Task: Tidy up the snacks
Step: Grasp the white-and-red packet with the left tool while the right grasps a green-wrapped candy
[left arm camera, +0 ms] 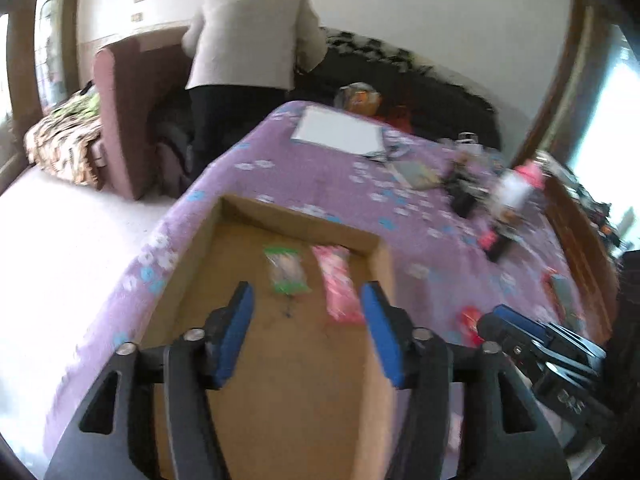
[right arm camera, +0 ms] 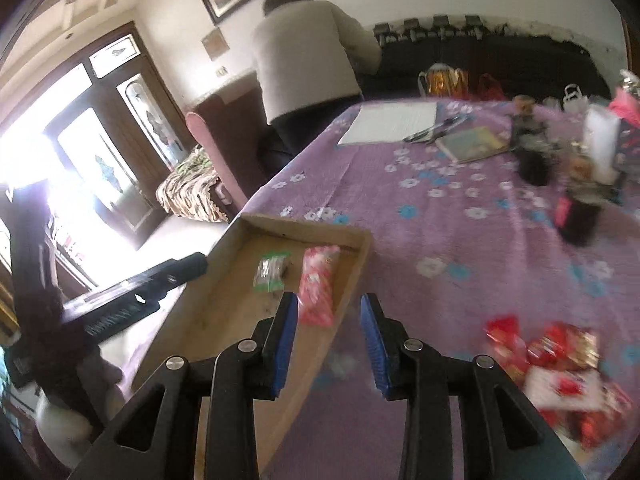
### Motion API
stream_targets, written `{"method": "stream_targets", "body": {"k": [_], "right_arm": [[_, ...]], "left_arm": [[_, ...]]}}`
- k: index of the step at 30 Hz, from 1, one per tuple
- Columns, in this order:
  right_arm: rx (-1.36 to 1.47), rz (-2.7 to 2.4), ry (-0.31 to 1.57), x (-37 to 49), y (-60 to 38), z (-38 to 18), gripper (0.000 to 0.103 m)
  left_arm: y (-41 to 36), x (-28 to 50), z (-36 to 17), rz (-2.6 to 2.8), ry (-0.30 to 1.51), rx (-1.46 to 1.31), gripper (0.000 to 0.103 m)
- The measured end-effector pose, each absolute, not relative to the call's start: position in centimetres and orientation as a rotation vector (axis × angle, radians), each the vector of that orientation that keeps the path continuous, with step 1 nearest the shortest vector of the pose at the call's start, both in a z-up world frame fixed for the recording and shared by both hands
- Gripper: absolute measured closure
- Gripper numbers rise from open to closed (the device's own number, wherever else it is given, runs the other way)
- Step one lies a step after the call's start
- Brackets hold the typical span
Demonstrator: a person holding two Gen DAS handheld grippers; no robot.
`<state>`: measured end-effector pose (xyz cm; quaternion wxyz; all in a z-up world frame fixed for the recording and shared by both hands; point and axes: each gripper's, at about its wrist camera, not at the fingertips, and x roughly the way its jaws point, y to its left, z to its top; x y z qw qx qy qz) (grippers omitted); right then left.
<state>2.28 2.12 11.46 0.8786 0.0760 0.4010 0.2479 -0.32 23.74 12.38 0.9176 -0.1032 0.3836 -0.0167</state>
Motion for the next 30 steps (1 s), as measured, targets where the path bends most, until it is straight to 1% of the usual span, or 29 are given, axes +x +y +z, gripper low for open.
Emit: {"method": "stream_targets", "body": {"k": [2,4,9,14,21,25,27,30], "right_arm": [[0.152,0.516,0.83,0.2,-0.5,11.4,0.064],[0.135,0.507,0.837,-2.1,-3.2,10.8,0.06],[0.114,0.476,0.923,-5.2,-7.8,6.9,0.059],[0.193,0.503,0.97,-5.4,-9.5,4.1,0.059],[0.213,0.573,1.034,-4.7,-6.8,1.8,0.059],[0.243,0.737,1.089,-6.1,-4.1,1.6,0.059],[0.256,0.776,1.079,-6.4,-4.2,2.1,0.059],[0.217,0.656,0.958,-6.2,-6.6,4.0,0.059]], "left_arm": [[22.5,-2.8,12.9,-0.088,0.768,-0.209,0.031],[21.3,-4.8,13.0,-0.131,0.754,-0.204,0.027],[18.2,-6.0,10.8,-0.2,0.809,-0.211,0.027],[15.4,-7.2,9.2,-0.256,0.865,-0.217,0.027],[14.9,-9.0,9.3,-0.272,0.861,-0.225,0.027],[15.2,-9.5,9.2,-0.265,0.866,-0.228,0.027],[15.0,-9.7,9.0,-0.269,0.872,-0.22,0.027],[14.3,-9.9,8.5,-0.29,0.878,-0.194,0.027]]}}
